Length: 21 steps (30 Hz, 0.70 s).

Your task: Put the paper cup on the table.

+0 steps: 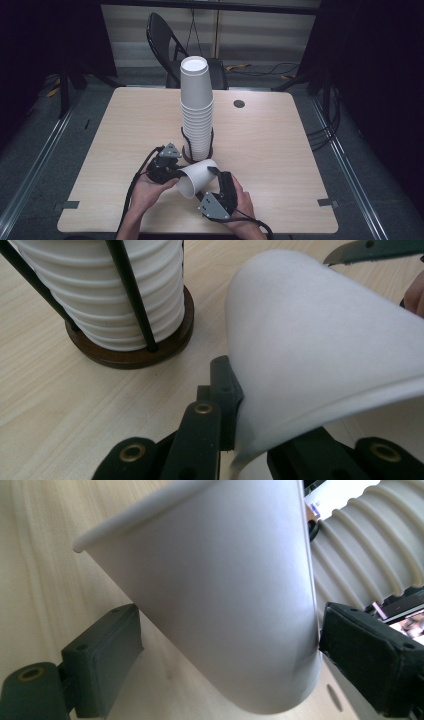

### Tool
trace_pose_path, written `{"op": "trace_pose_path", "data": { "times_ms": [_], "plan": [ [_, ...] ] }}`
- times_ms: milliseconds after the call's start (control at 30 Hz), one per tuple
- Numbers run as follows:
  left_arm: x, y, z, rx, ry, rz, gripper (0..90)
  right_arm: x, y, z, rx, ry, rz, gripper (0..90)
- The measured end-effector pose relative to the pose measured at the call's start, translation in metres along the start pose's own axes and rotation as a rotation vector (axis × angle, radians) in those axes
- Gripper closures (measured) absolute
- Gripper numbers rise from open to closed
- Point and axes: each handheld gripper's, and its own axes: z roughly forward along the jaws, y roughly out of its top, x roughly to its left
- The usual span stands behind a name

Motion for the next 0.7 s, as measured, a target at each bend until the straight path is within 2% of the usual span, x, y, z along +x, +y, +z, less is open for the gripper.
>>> {"op": "trace_pose_path", "data": {
  "times_ms": [100,233,333,500,700],
  "plan": [
    [0.000,0.004,0.000,0.003,-0.021,-0.008,86.6,-0.001,0.002,0.000,-0.022,-0.010,-0.010,9.5],
    [-0.003,0.010,0.001,0.018,-0.047,0.002,86.7,-0.001,0.004,0.000,-0.036,-0.011,-0.037,9.3],
    [-0.005,0.013,0.003,0.027,-0.063,0.009,86.8,-0.001,0.007,0.001,-0.042,-0.009,-0.036,9.2],
    [-0.005,0.016,0.003,0.020,-0.071,-0.002,86.8,-0.002,0.010,0.003,-0.048,-0.023,-0.042,9.1],
    [-0.010,0.017,0.006,0.020,-0.081,0.000,86.9,0.001,0.018,0.006,-0.068,-0.015,-0.052,9.0]
  ]
}}
